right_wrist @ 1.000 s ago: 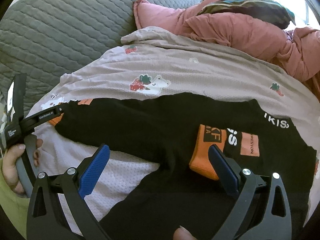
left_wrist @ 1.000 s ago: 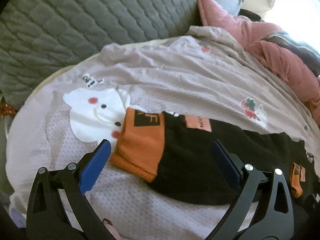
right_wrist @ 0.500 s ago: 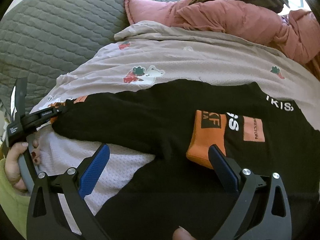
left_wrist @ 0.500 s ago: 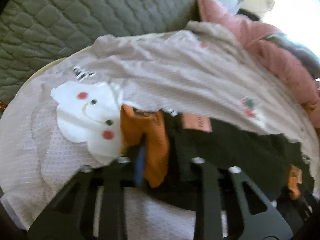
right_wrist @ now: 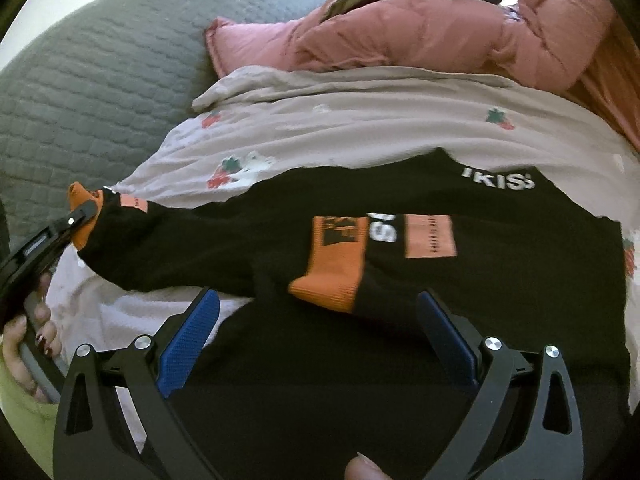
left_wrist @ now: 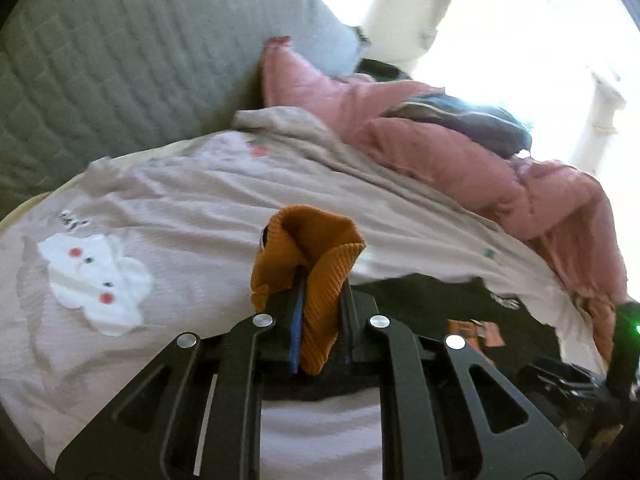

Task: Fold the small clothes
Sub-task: 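Carry the sleeve across the shirt body and open the left gripper, then grasp the second laid cuff with the right gripper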

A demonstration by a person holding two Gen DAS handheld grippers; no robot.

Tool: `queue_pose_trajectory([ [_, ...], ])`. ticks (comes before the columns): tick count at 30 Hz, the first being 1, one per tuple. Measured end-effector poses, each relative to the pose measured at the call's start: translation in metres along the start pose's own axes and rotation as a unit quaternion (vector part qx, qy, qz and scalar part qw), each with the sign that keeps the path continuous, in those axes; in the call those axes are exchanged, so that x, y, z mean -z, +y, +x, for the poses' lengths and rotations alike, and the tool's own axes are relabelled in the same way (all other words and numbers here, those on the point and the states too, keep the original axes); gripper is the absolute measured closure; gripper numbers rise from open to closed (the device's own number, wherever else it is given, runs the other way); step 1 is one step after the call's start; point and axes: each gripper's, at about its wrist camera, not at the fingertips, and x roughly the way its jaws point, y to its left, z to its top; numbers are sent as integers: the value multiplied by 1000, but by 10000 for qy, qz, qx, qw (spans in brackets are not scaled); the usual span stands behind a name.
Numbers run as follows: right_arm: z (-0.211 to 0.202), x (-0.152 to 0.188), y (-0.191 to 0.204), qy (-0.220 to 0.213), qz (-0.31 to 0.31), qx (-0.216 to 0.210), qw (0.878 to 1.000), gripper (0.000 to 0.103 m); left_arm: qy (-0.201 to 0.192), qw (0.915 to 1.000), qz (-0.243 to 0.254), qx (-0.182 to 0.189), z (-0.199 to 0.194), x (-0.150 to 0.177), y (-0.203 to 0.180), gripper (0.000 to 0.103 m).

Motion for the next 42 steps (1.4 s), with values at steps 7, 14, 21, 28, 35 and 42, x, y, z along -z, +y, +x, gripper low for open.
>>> queue_pose_trajectory([
  [7,-25,5,-40,-196,447,48,9988,5,180,9977,329,560,3,7,-56,96],
  [14,-52,12,-87,-408,886,281,9948,5,533,9917,723,917,22,24,-115,96],
  [21,-61,24,-128,-424,1272,552,9894,5,891,9839,1073,1115,42,46,-153,92],
  [28,-59,34,-137,-311,1317,619,9889,5,1066,9776,1122,1424,37,55,-163,70],
  [35,-49,34,-115,-134,1108,360,9931,5,895,9878,1015,772,38,45,-141,68],
  [42,-28,35,-60,173,636,-276,9974,5,708,9937,843,-190,57,38,-93,57],
])
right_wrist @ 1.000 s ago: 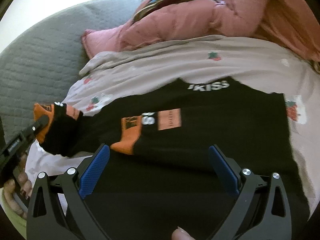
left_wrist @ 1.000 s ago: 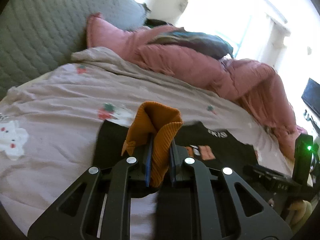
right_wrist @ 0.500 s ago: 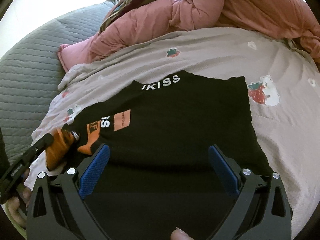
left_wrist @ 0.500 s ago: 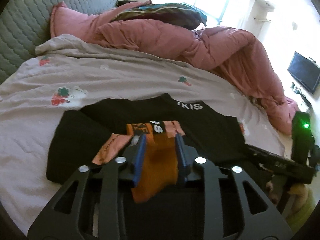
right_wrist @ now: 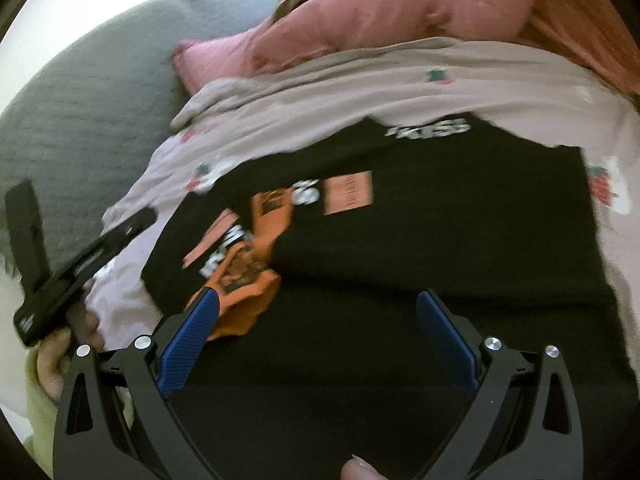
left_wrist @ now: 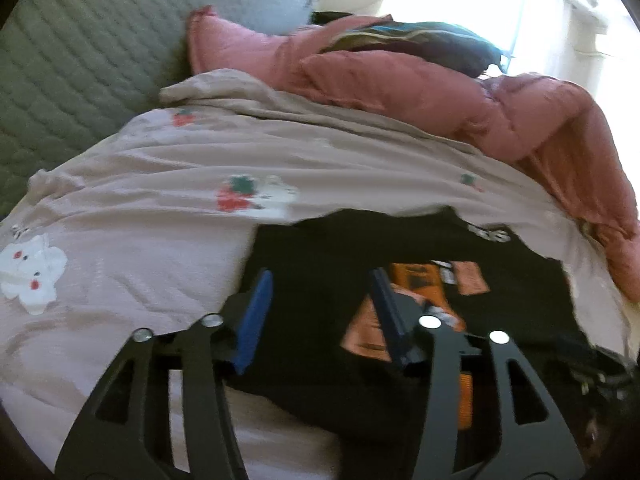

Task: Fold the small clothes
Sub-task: 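Grasp the second laid cuff with the right gripper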

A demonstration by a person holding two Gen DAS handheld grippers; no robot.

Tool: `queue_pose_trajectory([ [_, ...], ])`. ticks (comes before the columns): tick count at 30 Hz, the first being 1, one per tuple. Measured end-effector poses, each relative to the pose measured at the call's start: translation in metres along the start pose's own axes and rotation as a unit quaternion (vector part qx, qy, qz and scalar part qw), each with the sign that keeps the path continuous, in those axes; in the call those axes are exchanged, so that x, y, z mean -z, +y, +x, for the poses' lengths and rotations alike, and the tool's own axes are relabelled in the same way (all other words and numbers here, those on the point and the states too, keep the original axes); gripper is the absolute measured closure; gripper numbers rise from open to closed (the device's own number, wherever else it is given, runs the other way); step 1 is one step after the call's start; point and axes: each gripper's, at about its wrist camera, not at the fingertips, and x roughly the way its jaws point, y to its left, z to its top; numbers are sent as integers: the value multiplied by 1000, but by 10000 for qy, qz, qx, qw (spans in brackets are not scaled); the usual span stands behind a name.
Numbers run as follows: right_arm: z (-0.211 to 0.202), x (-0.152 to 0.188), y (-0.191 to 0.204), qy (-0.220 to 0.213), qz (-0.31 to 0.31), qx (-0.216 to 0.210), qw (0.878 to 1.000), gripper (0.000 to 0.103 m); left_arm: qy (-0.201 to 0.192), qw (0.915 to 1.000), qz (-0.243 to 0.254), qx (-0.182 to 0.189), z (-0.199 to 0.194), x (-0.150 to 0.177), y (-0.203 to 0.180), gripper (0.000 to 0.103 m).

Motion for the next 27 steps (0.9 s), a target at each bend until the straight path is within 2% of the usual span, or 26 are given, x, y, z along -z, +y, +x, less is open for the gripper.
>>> queue_pose_trajectory([
  [5,26,4,26,268,-52,-159,9995,5,-147,9996,-185,-177,3,0,24,53],
  [11,56,0,39,464,34,-182,9987,6,-205,9987,-452,-150,2,1,40,48],
  [13,63,1,43,478,-7,-153,9987,12,-208,9985,-484,-134,3,1,41,48],
  [17,68,1,47,422,-142,-129,9989,41,-253,9984,-488,-130,2,0,43,43],
  [18,68,0,50,357,-208,-94,9991,51,-254,9984,-488,-119,2,-1,42,43],
  [20,64,0,56,128,-469,33,9988,63,-260,9984,-491,-115,2,-1,42,43],
  [21,63,0,58,55,-576,75,9983,75,-259,9984,-494,-107,2,-1,42,43],
  [23,60,0,63,-82,-773,65,9970,89,-272,9983,-498,-101,1,-1,43,43],
  [25,53,-2,69,-192,-1002,19,9948,95,-306,9982,-504,-91,0,-2,44,43],
  [27,44,-6,74,-361,-1208,-15,9920,96,-350,9980,-513,-101,-2,-2,46,41],
])
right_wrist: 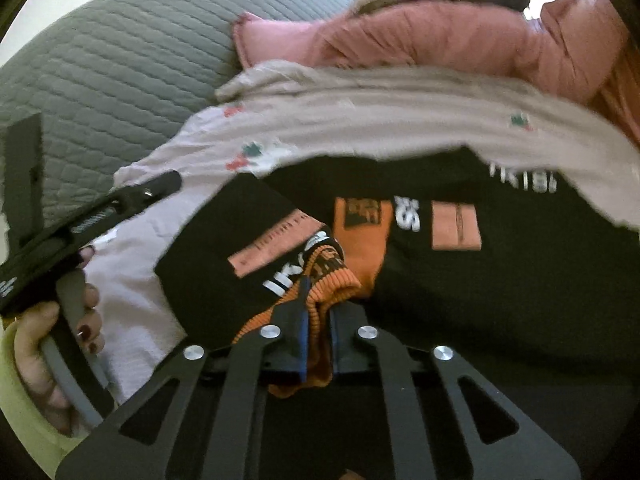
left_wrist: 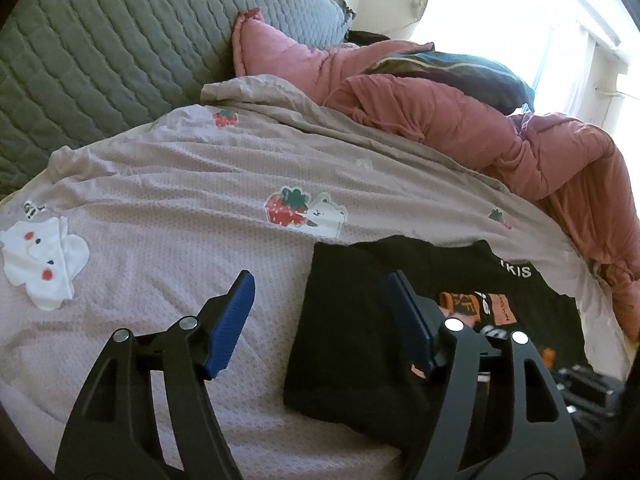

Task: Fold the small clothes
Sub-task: 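Grasp the second laid cuff with the right gripper, then straighten the cuff along the shirt body and open the right gripper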

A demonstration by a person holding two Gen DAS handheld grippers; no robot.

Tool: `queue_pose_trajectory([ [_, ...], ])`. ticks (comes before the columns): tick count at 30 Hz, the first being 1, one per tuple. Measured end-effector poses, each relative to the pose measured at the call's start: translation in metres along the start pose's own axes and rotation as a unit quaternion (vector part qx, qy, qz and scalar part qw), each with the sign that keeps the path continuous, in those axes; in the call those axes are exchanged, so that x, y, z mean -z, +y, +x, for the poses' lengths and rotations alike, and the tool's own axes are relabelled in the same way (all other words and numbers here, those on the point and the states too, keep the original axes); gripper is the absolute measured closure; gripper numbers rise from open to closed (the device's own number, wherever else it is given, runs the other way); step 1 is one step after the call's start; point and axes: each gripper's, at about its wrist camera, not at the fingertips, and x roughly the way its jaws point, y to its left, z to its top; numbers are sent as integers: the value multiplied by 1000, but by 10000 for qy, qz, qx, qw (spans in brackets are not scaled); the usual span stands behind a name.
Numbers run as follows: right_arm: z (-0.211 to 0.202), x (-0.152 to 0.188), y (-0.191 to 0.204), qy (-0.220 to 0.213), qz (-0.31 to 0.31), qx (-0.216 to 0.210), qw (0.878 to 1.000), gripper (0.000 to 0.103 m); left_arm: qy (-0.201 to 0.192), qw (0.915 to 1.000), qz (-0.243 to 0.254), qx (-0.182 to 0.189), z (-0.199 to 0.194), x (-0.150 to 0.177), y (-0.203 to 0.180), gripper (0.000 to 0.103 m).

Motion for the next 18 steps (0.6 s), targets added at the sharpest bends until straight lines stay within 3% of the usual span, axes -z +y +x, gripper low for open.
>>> queue_pose_trajectory([
  [7,-45,-32,-22,-648,-106,134,9978,97,-23,9999,-134,42,-1,-3,5,41],
  [12,-79,-50,-61,-1043,13,621,9926,97,-74,9999,-41,125,-4,0,1,41],
  [18,-95,-51,-109,-1134,250,1173,9863,98,-83,9998,100,155,-5,4,-6,41],
])
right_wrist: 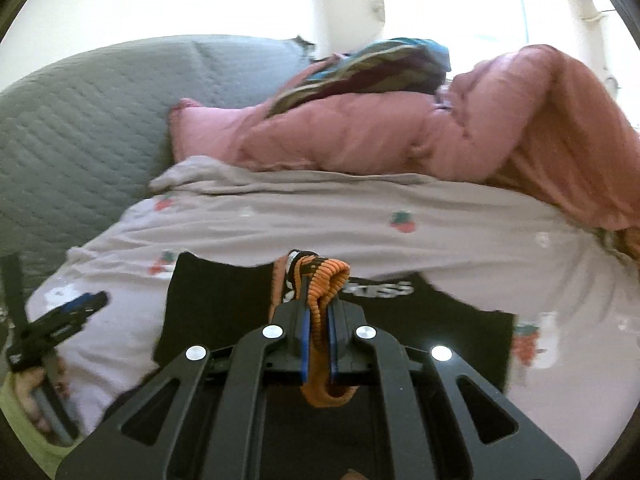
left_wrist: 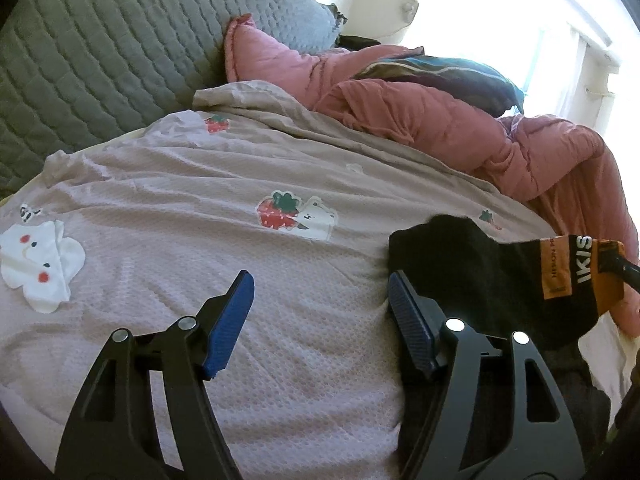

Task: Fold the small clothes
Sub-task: 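Straighten the cuff along the shirt body and open the right gripper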

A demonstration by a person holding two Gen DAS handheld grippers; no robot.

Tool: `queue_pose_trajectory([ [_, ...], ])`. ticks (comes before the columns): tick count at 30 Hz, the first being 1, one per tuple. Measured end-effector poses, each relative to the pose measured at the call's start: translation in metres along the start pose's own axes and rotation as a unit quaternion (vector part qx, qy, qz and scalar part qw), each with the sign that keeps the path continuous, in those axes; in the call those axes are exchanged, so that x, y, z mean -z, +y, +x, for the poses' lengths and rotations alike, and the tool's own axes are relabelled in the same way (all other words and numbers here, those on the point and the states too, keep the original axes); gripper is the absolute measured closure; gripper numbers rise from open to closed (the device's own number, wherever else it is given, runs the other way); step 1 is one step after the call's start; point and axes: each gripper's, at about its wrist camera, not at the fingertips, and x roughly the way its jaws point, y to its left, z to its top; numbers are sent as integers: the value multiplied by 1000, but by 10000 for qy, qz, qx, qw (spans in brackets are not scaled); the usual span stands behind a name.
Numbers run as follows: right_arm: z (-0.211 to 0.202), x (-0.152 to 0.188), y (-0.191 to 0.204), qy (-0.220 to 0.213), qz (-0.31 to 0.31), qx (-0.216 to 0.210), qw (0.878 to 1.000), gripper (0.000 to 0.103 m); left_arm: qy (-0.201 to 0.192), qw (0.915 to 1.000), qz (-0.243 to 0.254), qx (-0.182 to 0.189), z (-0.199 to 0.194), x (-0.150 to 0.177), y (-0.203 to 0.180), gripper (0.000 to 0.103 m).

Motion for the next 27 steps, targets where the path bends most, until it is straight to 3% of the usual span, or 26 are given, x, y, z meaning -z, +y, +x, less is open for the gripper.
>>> queue_pose_trajectory([
  [7,3,17,-40,124,360,235,9990,98,94,9995,294,-42,1,3,-22,41],
  [12,4,27,-58,139,584,241,9979,98,299,9981,499,203,7,0,-50,41],
  [20,7,36,-72,191,763,188,9967,98,796,9919,866,474,33,-4,-102,41],
  [27,12,39,-78,257,824,164,9961,98,1136,9850,1243,362,64,5,-134,41],
])
